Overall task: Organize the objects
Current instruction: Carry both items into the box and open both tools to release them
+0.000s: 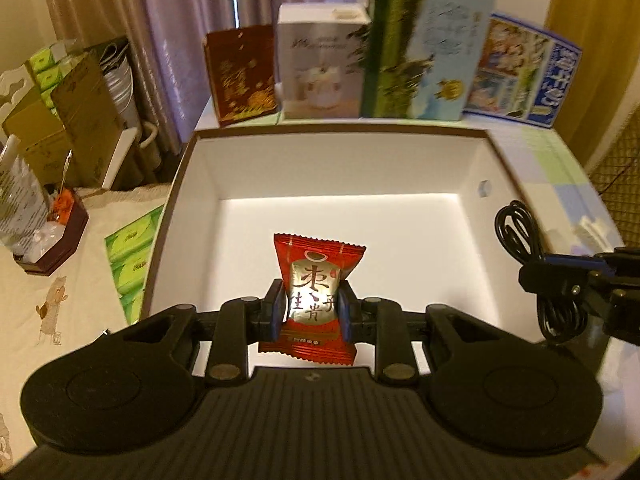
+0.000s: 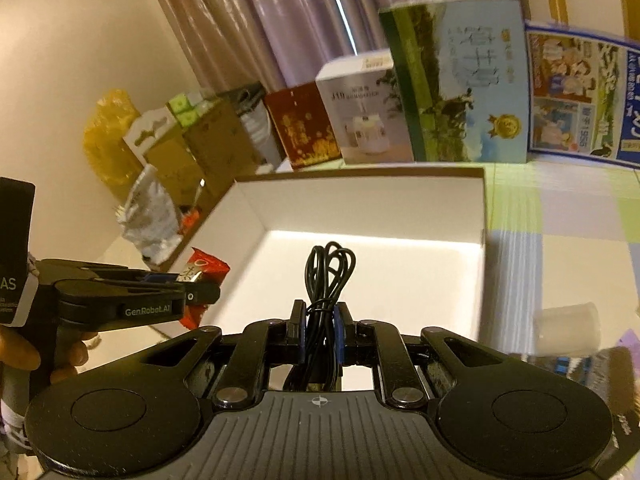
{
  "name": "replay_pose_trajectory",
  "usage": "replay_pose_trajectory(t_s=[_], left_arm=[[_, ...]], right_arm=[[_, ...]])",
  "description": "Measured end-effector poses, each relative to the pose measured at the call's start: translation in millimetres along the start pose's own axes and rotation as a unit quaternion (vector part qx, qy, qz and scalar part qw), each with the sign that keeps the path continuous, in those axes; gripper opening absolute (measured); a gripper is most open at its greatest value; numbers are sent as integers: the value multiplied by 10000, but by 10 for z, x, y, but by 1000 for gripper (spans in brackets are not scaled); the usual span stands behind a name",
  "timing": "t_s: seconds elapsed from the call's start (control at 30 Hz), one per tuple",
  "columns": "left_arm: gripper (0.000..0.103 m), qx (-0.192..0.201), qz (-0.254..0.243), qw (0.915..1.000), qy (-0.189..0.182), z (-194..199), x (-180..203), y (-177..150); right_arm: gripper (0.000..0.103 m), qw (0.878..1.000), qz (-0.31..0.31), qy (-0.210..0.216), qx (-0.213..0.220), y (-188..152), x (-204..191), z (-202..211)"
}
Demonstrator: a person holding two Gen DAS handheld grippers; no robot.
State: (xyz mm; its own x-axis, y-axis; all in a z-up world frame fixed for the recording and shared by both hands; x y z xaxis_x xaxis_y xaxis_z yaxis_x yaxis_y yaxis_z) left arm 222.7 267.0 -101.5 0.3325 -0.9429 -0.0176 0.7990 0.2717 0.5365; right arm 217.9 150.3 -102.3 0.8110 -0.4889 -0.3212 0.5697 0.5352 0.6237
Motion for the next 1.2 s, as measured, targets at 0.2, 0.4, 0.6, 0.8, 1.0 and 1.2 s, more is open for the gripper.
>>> replay_pose_trajectory(t_s=[0.2,0.4,0.6,0.8,1.0,1.2], left_arm=[[22,-377,61,9993,-14,-337,-179,-44],[23,-763,22,9971,26,-617,-265,-127],[31,-908,-93,9958,29,-738,-281,-165],[43,-803,-133,9967,-23,-721,-275,-133],[54,-710,-173,9973,-38,-666,-263,-65],[73,-533,-242,9983,-28,-578,-224,-23]], right_arm=[[10,9989,-22,-227,-420,-68,53,-374],[10,9968,-26,-280,-750,-142,60,-658],[10,9948,-123,-319,-956,-178,72,-842],[11,9940,-172,-355,-1023,-195,74,-903],[18,9952,-161,-398,-876,-151,71,-870],[56,9970,-29,-498,-598,-125,41,-683]])
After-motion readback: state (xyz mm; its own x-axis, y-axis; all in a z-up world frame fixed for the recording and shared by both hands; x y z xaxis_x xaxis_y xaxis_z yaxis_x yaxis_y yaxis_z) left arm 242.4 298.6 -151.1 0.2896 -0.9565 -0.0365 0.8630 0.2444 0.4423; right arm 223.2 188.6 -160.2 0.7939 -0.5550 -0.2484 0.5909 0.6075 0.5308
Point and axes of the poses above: each gripper's, at about its wrist camera, not at the fingertips, and z roughly against the way its jaws point, x to its right, y to its top, the point moved 9 cm from there along -z, roughly the way its jaws point, and after that the axes turned 4 degrees about -x, right-handed, at the moved point
